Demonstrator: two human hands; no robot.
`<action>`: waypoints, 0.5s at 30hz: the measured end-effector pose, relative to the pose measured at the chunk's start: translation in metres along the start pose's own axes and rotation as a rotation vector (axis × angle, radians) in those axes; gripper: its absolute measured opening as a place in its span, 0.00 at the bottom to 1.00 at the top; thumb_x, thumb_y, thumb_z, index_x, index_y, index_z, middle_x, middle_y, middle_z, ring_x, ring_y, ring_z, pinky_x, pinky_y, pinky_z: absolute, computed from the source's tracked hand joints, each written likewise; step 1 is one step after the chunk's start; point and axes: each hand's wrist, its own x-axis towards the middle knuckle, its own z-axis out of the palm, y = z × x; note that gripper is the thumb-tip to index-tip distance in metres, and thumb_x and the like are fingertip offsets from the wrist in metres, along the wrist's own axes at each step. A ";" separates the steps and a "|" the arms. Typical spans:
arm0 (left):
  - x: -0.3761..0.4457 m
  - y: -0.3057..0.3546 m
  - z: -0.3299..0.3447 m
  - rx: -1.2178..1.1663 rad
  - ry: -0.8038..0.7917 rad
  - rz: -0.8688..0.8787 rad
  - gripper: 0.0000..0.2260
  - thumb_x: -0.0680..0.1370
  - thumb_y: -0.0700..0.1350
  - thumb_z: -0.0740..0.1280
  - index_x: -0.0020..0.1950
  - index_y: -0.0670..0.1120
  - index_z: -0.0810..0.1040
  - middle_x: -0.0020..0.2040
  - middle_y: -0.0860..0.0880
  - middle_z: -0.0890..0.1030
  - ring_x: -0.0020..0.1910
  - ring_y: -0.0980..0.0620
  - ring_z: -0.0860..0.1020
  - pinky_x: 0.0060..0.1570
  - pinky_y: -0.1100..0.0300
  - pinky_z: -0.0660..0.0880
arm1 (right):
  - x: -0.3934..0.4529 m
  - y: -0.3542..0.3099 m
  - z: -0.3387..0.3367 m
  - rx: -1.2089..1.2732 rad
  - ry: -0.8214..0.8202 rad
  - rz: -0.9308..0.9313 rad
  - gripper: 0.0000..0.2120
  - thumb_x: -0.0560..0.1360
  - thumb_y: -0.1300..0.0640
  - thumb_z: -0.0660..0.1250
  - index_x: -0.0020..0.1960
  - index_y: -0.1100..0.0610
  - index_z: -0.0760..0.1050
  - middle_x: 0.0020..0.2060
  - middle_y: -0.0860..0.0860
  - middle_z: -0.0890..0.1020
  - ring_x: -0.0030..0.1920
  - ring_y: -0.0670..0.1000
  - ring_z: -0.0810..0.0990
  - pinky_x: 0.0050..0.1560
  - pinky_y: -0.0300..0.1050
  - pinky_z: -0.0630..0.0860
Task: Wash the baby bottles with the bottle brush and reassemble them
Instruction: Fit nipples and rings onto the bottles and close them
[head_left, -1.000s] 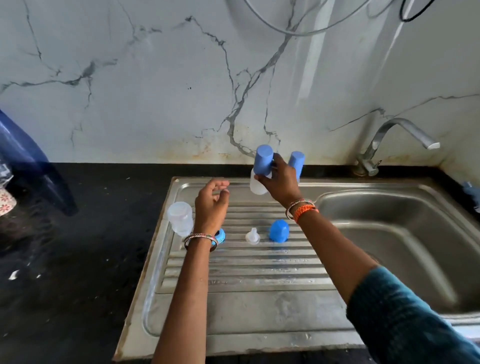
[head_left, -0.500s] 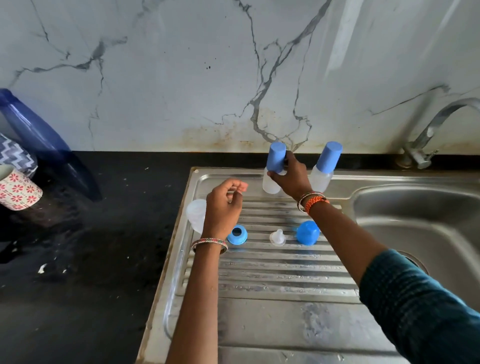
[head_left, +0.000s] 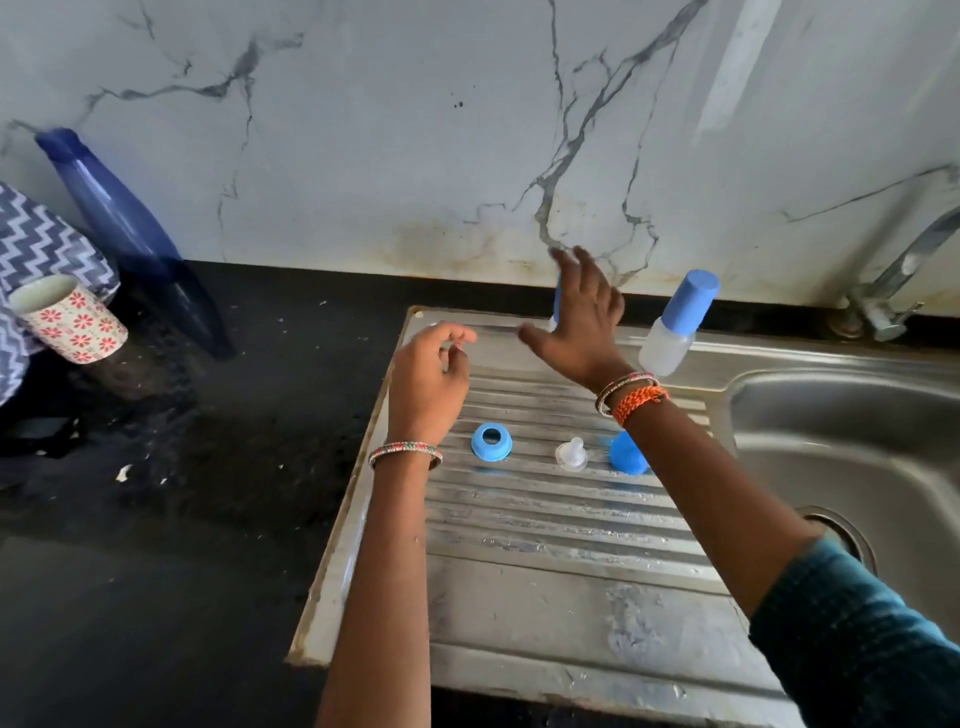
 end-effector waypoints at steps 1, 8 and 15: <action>0.002 -0.003 -0.006 -0.014 0.039 -0.014 0.11 0.76 0.33 0.62 0.51 0.46 0.80 0.52 0.51 0.81 0.50 0.57 0.78 0.50 0.68 0.74 | -0.004 -0.010 0.003 -0.005 -0.054 -0.050 0.44 0.63 0.41 0.64 0.76 0.50 0.56 0.76 0.56 0.55 0.75 0.58 0.53 0.72 0.63 0.46; -0.003 -0.044 -0.018 -0.048 0.176 -0.227 0.17 0.77 0.44 0.66 0.65 0.47 0.73 0.63 0.47 0.73 0.61 0.52 0.72 0.62 0.57 0.68 | -0.004 -0.017 0.046 -0.420 -0.164 0.109 0.33 0.71 0.46 0.70 0.72 0.51 0.61 0.76 0.59 0.50 0.75 0.66 0.47 0.71 0.67 0.51; 0.024 -0.065 -0.016 0.196 -0.149 -0.347 0.12 0.76 0.51 0.66 0.59 0.50 0.76 0.59 0.48 0.77 0.60 0.47 0.74 0.57 0.49 0.73 | 0.017 -0.011 0.058 -0.353 -0.431 -0.118 0.34 0.72 0.62 0.66 0.75 0.48 0.58 0.67 0.56 0.72 0.66 0.59 0.69 0.60 0.57 0.73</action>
